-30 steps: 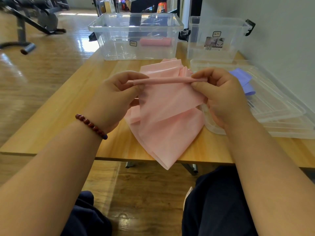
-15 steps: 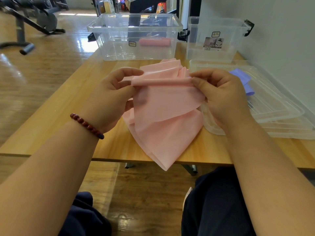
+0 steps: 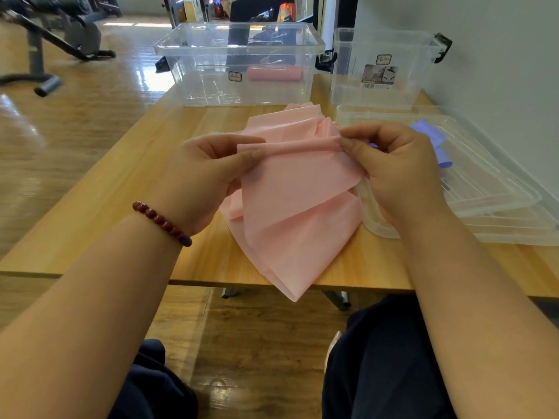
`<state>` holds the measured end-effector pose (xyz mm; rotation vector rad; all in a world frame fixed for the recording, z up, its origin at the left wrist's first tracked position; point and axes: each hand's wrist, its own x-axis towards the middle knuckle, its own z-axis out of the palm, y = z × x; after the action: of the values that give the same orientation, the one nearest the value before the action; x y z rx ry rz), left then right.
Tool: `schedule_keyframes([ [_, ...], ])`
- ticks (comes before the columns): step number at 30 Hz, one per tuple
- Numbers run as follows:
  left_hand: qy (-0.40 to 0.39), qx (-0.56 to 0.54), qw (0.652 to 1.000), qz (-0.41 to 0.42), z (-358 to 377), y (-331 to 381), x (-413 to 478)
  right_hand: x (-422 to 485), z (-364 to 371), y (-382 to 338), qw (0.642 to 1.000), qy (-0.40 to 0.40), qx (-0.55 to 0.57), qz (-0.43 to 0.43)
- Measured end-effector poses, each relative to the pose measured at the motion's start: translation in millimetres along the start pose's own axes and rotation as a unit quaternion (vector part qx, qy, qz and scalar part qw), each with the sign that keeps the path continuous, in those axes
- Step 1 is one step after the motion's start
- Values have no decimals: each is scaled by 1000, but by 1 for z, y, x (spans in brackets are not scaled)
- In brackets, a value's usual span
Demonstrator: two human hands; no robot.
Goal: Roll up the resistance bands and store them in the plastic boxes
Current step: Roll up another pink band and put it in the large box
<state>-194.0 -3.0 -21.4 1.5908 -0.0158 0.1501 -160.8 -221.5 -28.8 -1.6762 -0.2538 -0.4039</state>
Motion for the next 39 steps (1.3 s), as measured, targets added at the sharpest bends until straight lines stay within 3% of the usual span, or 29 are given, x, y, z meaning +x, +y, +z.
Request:
schedule_keyframes([
  [6,4,61,998,30,0,1,2,4,-4,4,1000,-2,6,-2],
  [16,-23,61,997,41,3,4,1,10,-6,12,995,-25,85,43],
  [25,-50,-28,998,12,2,6,4,9,-9,13,997,-24,77,17],
  [32,-22,14,999,36,0,2,7,10,-10,14,998,-48,41,27],
  [39,-5,23,999,31,2,1,6,6,-9,11,994,-68,86,16],
])
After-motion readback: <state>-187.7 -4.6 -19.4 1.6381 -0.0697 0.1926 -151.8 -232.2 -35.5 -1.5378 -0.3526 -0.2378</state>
